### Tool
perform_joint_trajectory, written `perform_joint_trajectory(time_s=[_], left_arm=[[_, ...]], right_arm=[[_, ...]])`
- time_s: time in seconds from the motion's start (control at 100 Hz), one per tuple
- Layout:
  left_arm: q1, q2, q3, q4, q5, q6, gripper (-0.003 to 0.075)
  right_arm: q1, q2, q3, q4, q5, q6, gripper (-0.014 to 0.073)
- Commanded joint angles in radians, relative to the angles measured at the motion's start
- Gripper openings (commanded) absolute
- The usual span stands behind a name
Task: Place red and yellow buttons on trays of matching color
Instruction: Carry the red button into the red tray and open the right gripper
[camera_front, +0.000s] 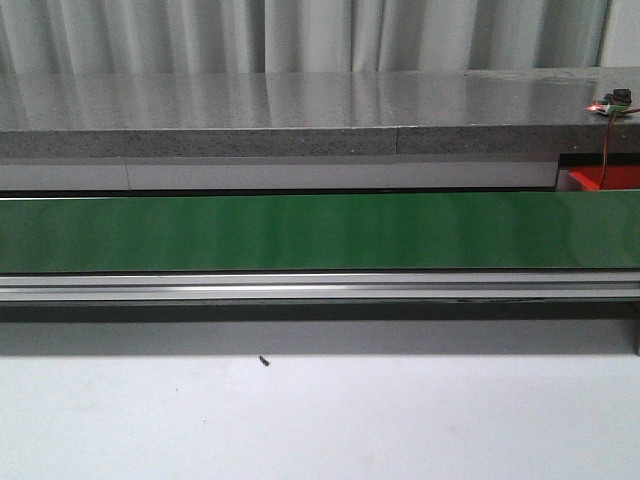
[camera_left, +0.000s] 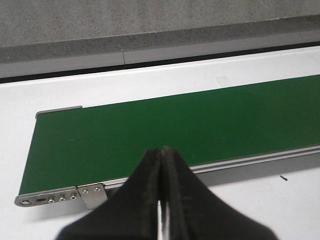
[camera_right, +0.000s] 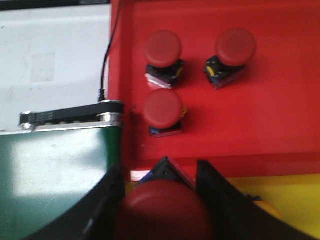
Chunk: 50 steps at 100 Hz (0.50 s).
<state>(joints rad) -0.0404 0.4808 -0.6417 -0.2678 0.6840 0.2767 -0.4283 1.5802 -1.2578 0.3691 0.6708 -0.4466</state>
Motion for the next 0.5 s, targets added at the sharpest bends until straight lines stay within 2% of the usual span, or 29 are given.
perform_joint_trajectory(time_s=[0.0, 0.16, 0.49], left_arm=[[-0.008, 0.004, -0.027, -0.017, -0.077, -0.006, -0.002], [-0.008, 0.004, -0.027, -0.017, -0.077, -0.006, -0.002], [-0.008, 0.004, -0.027, -0.017, -0.077, -0.006, -0.002]], right_arm=[[-0.043, -0.036, -0.031, 0.021, -0.081, 0.027, 0.0113], [-0.085, 0.007, -0.031, 0.027, -0.132, 0.057, 0.0113], [-0.087, 0.115, -0.031, 0.095, -0.244, 0.058, 0.0113]])
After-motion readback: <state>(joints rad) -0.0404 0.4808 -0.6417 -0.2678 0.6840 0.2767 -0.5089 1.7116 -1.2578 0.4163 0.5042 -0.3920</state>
